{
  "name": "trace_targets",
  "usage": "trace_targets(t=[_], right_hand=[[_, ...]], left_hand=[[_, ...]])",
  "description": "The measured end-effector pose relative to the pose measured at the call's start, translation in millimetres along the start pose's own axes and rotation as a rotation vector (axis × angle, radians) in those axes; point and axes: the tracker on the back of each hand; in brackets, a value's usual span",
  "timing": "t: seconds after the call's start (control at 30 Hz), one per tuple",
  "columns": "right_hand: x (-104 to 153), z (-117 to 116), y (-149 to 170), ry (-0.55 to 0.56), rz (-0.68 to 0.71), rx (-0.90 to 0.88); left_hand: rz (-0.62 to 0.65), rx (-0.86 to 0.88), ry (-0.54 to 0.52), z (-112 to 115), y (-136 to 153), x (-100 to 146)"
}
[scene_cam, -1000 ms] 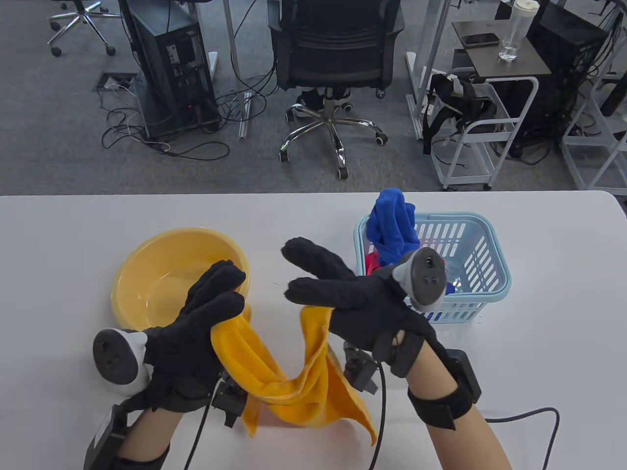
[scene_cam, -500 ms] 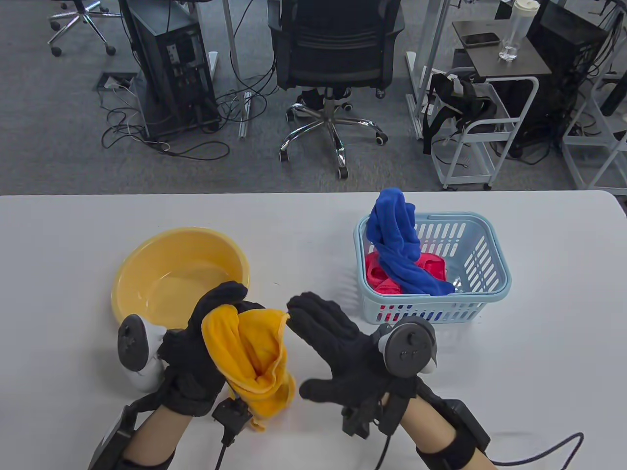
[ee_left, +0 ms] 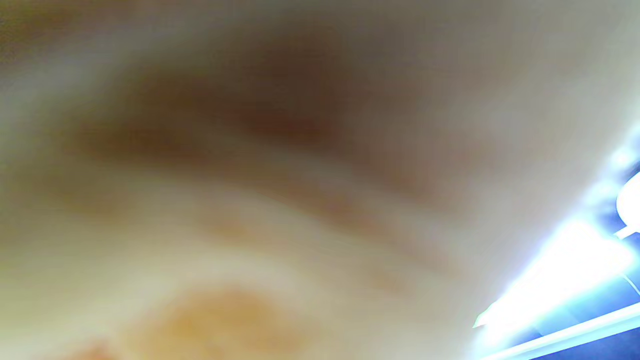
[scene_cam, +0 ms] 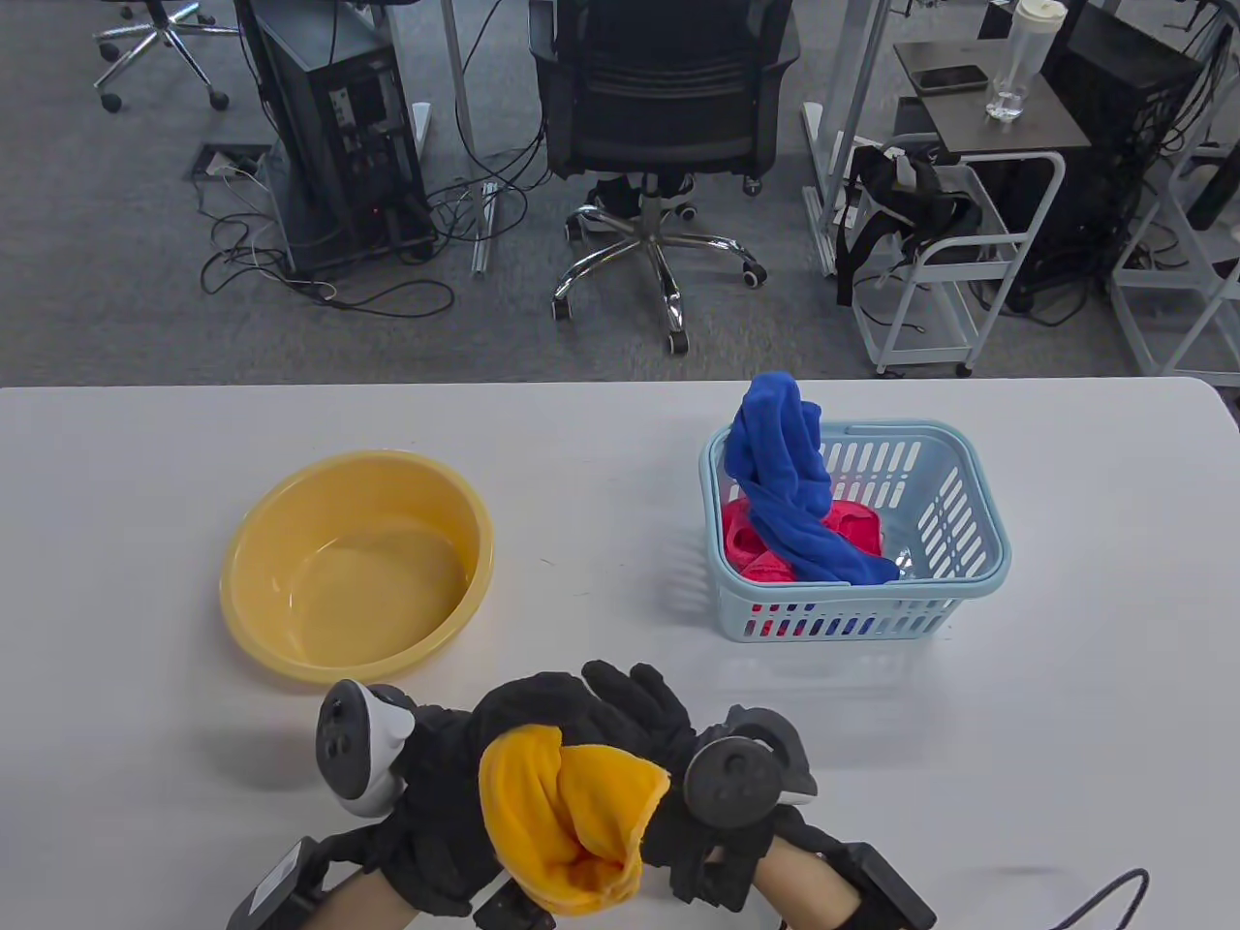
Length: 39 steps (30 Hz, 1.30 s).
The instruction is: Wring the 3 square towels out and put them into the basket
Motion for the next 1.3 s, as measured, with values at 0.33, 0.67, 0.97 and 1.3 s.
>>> trace_targets(t=[0.33, 0.67, 0.97, 1.3], right_hand=[[23.5, 50.4, 3.2, 0.218, -0.035, -0.051], [31.5, 68.1, -26.5, 0.404, -0.063, 0.451], [25.9, 52.2, -54.6, 0.390, -0.027, 0.912], [24.8, 52.4, -27.2, 0.288, -0.052, 0.913]], left_hand=[[-0.061, 0.065, -0.229, -49.7, 27.9, -3.4], [-0.393, 0.077, 0.104, -59.0, 83.1, -2.2], [-0.664, 0.119, 0.489, 2.1, 153.9, 27.3], [-0.681, -0.936, 0.425, 0.2, 122.9, 14.3]])
Point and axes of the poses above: the tracker on the back of each hand, its own y axis roughly to the little-finger side, its own x axis roughly from the fingertips to the wrist, z = x × y, and after that the axes turned 6 degrees about -y, right-handed
